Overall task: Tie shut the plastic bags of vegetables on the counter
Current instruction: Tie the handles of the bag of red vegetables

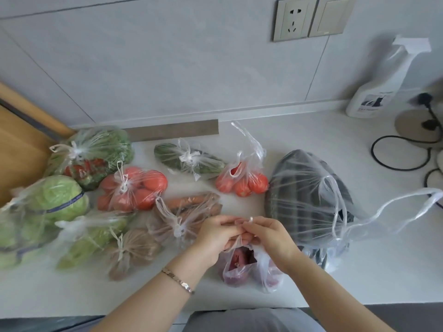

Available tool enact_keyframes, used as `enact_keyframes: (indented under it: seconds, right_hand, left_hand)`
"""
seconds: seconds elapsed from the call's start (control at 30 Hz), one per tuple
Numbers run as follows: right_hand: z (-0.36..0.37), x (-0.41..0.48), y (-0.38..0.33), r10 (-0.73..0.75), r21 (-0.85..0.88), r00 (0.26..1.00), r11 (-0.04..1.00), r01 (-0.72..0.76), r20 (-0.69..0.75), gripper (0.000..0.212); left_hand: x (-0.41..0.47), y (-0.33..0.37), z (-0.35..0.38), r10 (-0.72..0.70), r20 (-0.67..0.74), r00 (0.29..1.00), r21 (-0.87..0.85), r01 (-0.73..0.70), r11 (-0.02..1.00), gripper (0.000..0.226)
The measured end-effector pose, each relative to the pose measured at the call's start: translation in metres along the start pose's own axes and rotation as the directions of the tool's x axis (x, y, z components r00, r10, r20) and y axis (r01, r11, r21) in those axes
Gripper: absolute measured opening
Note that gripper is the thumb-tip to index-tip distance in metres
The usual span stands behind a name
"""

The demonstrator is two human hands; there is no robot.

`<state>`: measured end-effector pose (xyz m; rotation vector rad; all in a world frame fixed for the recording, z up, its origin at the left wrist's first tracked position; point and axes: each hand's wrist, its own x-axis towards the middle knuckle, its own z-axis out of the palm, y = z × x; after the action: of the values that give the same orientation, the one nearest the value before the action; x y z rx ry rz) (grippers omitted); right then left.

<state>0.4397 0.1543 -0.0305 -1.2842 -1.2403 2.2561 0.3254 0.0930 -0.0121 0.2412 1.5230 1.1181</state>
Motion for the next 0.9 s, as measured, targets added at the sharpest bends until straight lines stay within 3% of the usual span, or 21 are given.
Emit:
enact_keyframes:
  seconds: [0.17,0.23,0.3,0.4,0.53,0.67,0.9]
  right_hand:
    - [0.003,-0.003,0.005,-0.122,-0.139,0.972,0.986,0.094,-0.203,0.028]
    - [0.002,0.001,0.008,-0.122,-0.109,0.942,0.99,0.092,-0.313,0.028]
    - [0.0,0.006,0.01,-0.121,-0.129,0.918,0.989,0.077,-0.379,0.029]
    - [-0.003,0.018,0.015,-0.161,-0.273,0.89,0.961,0.043,-0.426,0.031]
    - [0.002,0.017,0.015,-0.244,-0.472,0.884,0.881,0.029,-0.4,0.003]
    - [0.007,0.002,0.014,-0.25,-0.566,0.945,0.82,0.089,-0.213,0.026]
    - [0.003,-0.01,0.017,-0.205,-0.134,0.977,0.972,0.195,-0.064,0.029]
  left_hand:
    - [0.009,-0.008,-0.012,0.151,-0.035,0.988,0.262,-0.137,0.955,0.006]
    - [0.013,-0.013,-0.017,0.203,0.018,0.979,0.347,-0.197,0.917,0.01]
    - [0.014,-0.018,-0.02,0.252,0.121,0.96,0.516,-0.277,0.81,0.017]
    - [0.012,-0.025,-0.015,0.225,0.261,0.939,0.618,-0.341,0.708,0.02]
    - [0.018,-0.025,-0.011,0.299,0.232,0.926,0.609,-0.378,0.698,0.02]
    - [0.028,-0.023,-0.017,0.319,0.195,0.927,0.609,-0.37,0.702,0.023]
    - [0.038,-0.022,-0.017,0.233,0.088,0.968,0.523,-0.244,0.817,0.023]
